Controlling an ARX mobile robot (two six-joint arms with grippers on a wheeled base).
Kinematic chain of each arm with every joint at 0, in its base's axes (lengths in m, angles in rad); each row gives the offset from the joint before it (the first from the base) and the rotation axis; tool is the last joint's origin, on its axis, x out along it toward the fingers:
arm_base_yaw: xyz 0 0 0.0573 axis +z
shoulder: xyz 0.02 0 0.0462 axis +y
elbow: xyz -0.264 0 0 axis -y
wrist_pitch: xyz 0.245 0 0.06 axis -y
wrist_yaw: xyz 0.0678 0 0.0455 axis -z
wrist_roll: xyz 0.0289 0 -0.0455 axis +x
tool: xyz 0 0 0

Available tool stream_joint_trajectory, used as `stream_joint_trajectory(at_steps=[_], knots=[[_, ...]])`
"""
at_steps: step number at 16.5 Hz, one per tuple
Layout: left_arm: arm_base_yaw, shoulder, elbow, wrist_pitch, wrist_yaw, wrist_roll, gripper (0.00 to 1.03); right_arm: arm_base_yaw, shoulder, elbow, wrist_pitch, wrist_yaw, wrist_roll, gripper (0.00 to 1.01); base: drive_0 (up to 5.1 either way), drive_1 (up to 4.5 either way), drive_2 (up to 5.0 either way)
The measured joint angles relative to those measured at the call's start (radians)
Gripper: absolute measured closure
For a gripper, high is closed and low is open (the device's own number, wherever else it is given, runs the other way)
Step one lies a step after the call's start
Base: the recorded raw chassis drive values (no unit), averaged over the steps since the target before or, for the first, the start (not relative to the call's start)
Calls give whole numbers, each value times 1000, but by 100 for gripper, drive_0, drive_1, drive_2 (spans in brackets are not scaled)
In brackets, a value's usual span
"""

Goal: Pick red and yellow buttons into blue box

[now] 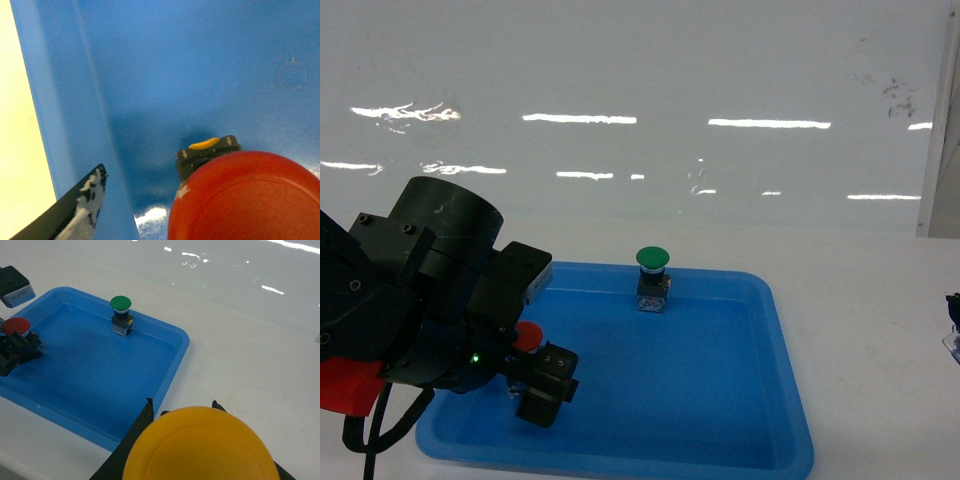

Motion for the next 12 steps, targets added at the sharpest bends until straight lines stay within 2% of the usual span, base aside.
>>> stream_joint_trajectory(at_steps=[5, 6, 7, 12], knots=[[2, 2, 0, 0, -1, 0, 67, 0, 0, 0, 0, 0, 0, 74, 0, 0, 0], [2, 2, 0, 1, 0, 0, 75, 0, 0, 0, 0, 0, 0, 74, 0, 0, 0], [2, 2, 0, 2, 0, 0, 78, 0, 0, 0, 0, 0, 0, 74, 0, 0, 0], [8, 0, -2, 14, 2, 1, 78, 0, 0, 0, 0, 0, 0, 74, 0, 0, 0]])
